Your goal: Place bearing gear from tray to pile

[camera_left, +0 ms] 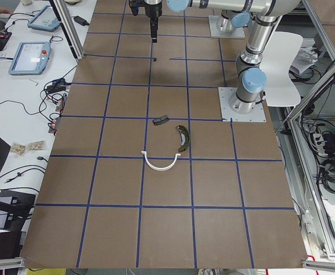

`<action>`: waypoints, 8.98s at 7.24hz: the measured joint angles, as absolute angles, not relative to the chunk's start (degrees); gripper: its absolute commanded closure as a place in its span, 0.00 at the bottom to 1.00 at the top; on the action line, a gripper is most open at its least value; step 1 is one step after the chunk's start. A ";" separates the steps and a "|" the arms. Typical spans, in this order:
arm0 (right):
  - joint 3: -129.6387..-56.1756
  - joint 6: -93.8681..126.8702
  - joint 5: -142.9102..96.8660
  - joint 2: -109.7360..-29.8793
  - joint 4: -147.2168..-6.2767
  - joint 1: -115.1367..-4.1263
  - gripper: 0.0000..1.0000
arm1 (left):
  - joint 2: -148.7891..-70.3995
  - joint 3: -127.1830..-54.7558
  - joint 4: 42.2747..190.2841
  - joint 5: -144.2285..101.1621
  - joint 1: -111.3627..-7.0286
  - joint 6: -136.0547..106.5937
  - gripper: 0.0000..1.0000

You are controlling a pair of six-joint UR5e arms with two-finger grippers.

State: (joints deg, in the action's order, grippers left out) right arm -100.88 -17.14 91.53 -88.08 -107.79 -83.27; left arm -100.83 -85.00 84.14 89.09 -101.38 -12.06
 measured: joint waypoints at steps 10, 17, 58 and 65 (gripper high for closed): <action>-101.31 -75.95 88.55 -64.62 -126.96 -31.79 0.18 | -123.29 -93.64 56.90 89.85 -114.12 -24.36 0.15; -101.07 -78.70 88.91 -61.16 -130.18 -31.47 0.49 | -123.50 -94.17 56.62 92.46 -112.83 -23.48 0.95; -92.29 0.19 89.46 -94.85 -91.45 -93.60 0.00 | -121.15 -97.41 53.87 88.44 -109.24 -9.21 0.83; -91.79 0.44 89.78 -94.85 -91.85 -93.60 0.00 | -114.06 -97.52 62.63 90.80 -97.46 -4.21 0.84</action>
